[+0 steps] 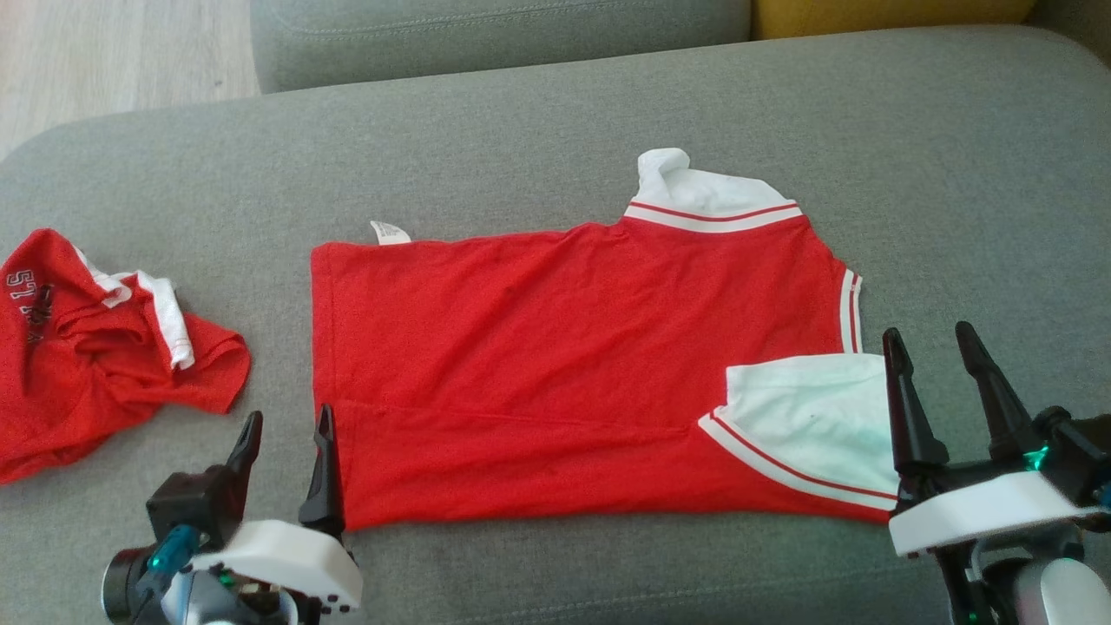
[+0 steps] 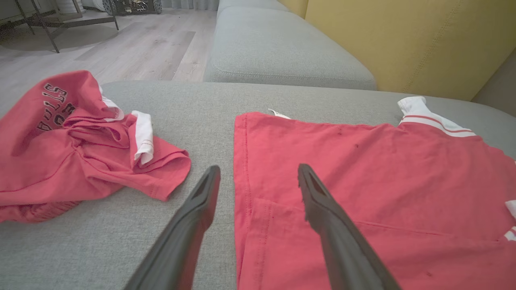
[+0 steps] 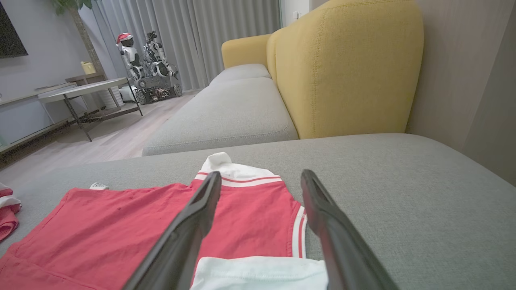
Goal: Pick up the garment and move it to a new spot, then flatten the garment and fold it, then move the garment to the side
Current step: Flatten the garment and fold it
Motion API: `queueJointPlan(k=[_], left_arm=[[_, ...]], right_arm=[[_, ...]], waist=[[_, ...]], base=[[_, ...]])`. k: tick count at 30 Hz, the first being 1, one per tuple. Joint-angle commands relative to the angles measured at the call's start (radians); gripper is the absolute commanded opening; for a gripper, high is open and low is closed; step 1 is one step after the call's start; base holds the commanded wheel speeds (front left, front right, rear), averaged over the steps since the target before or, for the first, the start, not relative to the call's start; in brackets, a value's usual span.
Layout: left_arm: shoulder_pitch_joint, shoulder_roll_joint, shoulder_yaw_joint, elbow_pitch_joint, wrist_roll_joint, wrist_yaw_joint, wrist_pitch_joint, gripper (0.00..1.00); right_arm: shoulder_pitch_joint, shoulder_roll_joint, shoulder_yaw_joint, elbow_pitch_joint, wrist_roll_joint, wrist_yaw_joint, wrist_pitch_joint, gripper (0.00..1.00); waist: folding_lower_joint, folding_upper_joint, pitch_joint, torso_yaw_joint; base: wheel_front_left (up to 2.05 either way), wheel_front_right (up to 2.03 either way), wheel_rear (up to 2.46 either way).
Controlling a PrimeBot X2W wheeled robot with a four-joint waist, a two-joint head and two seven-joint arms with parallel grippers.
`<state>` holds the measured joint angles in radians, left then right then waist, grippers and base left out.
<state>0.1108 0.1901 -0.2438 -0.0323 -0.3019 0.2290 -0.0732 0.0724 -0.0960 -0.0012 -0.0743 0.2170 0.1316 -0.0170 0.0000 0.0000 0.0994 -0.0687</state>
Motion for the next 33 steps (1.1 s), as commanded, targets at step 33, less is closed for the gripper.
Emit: queueJointPlan(k=[33], left_arm=[[-0.811, 0.017, 0.061, 0.882, -0.108, -0.195, 0.018, 0.7]], right_arm=[[-0.207, -0.007, 0.093, 0.028, 0.028, -0.001, -0.079, 1.0]], waist=[[0.0, 0.0, 0.266, -0.073]], base=[[0.0, 0.0, 0.0]])
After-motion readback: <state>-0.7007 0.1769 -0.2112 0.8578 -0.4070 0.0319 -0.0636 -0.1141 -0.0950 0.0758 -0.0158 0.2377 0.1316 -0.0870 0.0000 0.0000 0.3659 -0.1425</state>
